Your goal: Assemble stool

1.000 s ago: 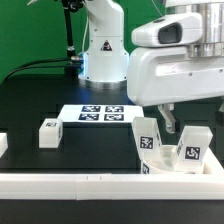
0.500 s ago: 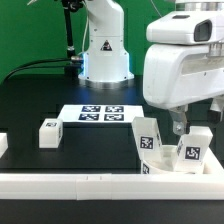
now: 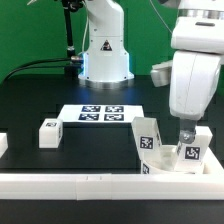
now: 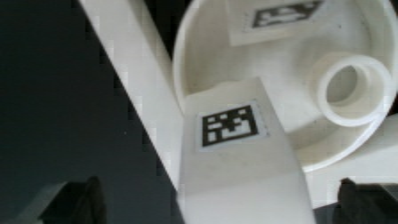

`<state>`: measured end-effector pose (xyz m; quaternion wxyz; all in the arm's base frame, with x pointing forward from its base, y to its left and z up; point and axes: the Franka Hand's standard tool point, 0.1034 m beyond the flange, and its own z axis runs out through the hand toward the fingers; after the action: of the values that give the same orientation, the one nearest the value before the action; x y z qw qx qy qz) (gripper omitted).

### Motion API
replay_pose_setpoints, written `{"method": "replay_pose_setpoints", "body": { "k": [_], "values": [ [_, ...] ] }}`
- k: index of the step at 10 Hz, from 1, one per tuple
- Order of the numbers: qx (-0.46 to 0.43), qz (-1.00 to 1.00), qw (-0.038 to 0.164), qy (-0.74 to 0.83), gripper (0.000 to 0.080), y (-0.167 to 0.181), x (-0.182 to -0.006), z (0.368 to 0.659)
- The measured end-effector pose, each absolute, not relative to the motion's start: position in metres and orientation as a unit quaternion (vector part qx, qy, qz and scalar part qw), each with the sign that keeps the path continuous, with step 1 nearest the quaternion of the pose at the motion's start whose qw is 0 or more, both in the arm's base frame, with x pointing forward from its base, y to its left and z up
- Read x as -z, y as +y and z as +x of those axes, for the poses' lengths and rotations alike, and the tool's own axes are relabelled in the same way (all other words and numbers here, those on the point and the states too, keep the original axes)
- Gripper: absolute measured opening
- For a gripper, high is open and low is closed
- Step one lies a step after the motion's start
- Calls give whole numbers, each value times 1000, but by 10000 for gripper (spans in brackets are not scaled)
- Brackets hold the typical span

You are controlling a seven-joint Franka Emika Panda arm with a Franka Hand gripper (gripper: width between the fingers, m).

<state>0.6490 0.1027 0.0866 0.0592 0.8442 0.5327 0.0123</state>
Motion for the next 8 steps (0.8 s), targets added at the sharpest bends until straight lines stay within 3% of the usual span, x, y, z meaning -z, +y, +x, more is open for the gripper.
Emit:
{"method": "replay_pose_setpoints", "body": {
  "k": [1, 2, 3, 4, 8],
  "values": [
    [-13, 854, 59, 517, 527, 103, -86, 649],
    [-13, 854, 59, 516, 527, 102, -86, 649],
    [-15, 869, 58, 492, 389, 102, -86, 649],
    [-17, 890, 58, 452, 331, 102, -86, 649],
    [-25, 943, 54, 326, 331, 101, -86, 649]
  ]
}}
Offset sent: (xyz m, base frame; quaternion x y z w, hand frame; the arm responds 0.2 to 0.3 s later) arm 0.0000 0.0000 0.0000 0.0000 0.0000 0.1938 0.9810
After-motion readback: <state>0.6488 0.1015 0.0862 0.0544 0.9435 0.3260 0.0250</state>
